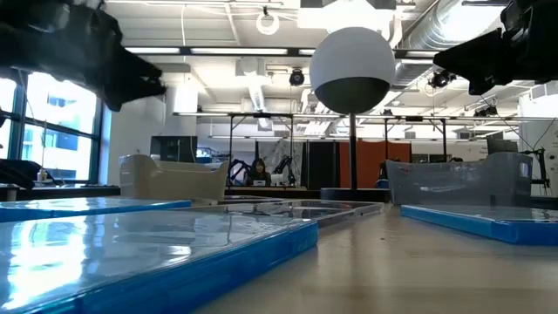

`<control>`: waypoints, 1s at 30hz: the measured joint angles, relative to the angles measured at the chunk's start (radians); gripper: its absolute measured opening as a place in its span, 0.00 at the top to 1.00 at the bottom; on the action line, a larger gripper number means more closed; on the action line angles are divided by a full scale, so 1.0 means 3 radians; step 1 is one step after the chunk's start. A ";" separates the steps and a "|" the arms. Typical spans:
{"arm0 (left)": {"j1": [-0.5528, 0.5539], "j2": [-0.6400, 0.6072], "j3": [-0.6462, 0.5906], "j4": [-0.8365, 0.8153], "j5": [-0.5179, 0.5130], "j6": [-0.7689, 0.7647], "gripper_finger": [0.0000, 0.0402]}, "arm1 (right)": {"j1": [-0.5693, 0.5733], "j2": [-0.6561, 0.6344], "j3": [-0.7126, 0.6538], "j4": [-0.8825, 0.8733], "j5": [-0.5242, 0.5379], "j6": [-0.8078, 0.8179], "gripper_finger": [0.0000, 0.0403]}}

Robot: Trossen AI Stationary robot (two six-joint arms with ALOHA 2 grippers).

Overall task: Pick & place jewel cases by type
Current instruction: Put the top black CD case into the white bin

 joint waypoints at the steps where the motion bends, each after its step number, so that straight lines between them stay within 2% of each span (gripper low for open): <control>1: 0.0000 0.0113 0.0021 -0.0020 -0.0019 -0.0020 0.43 | 0.0000 0.0000 0.0000 0.0063 -0.0037 0.0068 0.98; 7: 0.0000 0.0809 0.0102 -0.0008 -0.0072 -0.0107 0.43 | 0.0000 0.0000 0.0001 0.0214 -0.0127 0.0262 0.98; 13: 0.0000 0.1408 0.0207 0.0016 -0.0502 0.0160 0.43 | 0.0000 0.0062 -0.0045 0.0175 -0.0145 0.0310 0.98; 16: 0.0000 0.1616 0.0252 0.0071 -0.0566 0.0219 0.43 | 0.0000 0.0163 -0.0045 0.0245 -0.0245 0.0560 0.99; 21: 0.0000 0.1836 0.0360 0.0092 -0.0569 0.0239 0.43 | -0.0001 0.0428 -0.0045 0.0684 -0.0359 0.0578 1.00; 26: 0.0000 0.1893 0.0495 0.0097 -0.0618 0.0241 0.43 | -0.0003 0.0829 -0.0033 0.1580 -0.0633 0.0480 1.00; 30: 0.0000 0.1892 0.0593 0.0093 -0.0752 0.0242 0.43 | -0.0001 0.1271 0.0296 0.1616 -0.0754 0.0395 1.00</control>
